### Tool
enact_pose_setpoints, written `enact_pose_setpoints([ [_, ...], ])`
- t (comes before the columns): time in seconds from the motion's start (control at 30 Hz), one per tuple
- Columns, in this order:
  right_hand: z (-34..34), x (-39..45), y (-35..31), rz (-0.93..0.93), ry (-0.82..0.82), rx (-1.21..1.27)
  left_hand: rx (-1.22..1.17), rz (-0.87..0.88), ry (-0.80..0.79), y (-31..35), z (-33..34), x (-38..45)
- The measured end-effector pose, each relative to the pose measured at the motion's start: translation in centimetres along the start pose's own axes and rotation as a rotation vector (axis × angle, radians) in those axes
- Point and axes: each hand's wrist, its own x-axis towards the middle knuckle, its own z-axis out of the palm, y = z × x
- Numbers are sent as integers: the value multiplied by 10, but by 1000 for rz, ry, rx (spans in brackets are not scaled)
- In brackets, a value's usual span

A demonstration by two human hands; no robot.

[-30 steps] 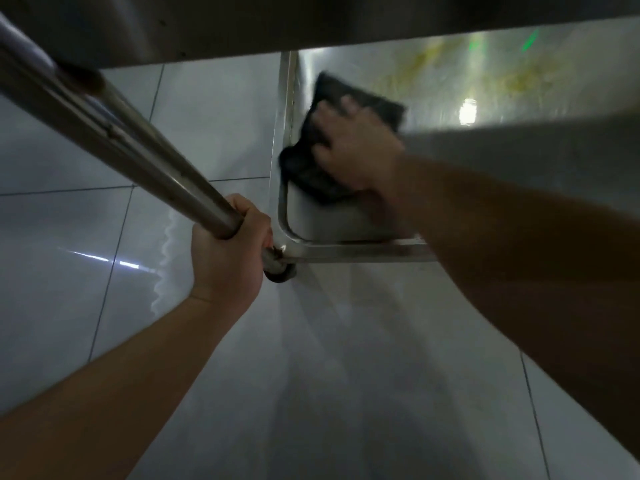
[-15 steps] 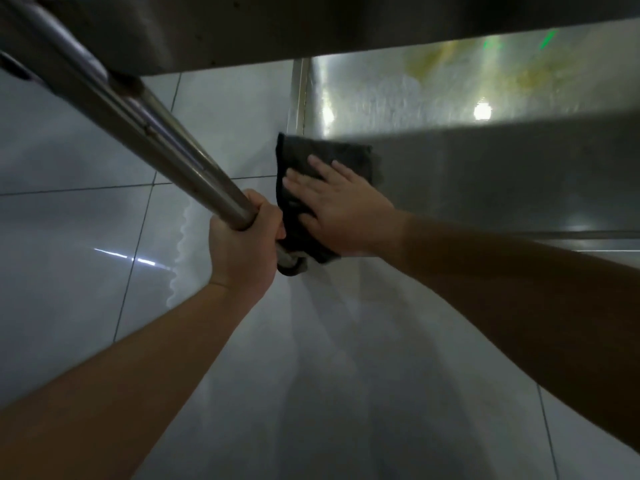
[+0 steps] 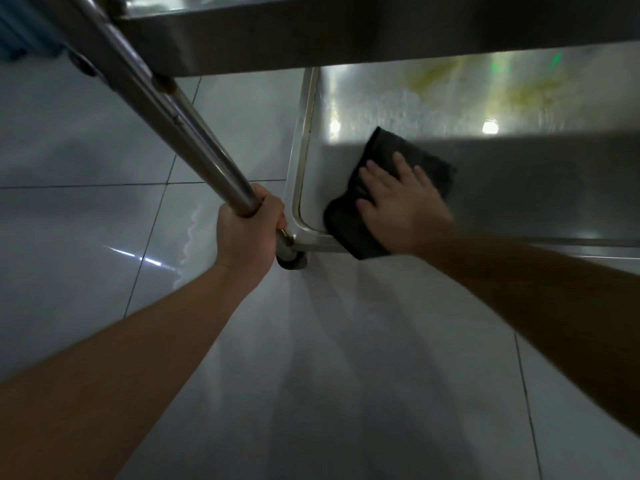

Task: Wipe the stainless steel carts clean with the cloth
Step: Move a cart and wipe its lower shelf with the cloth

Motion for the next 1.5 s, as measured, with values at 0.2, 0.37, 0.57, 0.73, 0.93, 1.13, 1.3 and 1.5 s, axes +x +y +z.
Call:
enact_pose_setpoints([
  [0.2,23,1,-73,-257,-40,6,56,44,-51,0,-4,0],
  [0.37,13,-35,-11,-305,-29,-65,89,32,-51,-3,-5,2],
  [0.57,-19,-96,115,-177,-91,-121,268,-22,-22,-10,-14,-1],
  [0.73,-39,-122,170,-146,-155,-117,1019,-274,-305,-17,-28,-19],
  [0.93,-38,-118,173,-167,-163,-105,1386,-482,-1067,3,4,-62],
  [1.13,-34,-127,188,-159,-121,-63,1023,53,-818,28,99,-74],
  [1.3,-37,-156,235,-62,-54,-112,979,497,-664,28,177,-85],
  [1.5,-61,-197,303,62,-35,-91,1124,505,-576,25,248,-87],
])
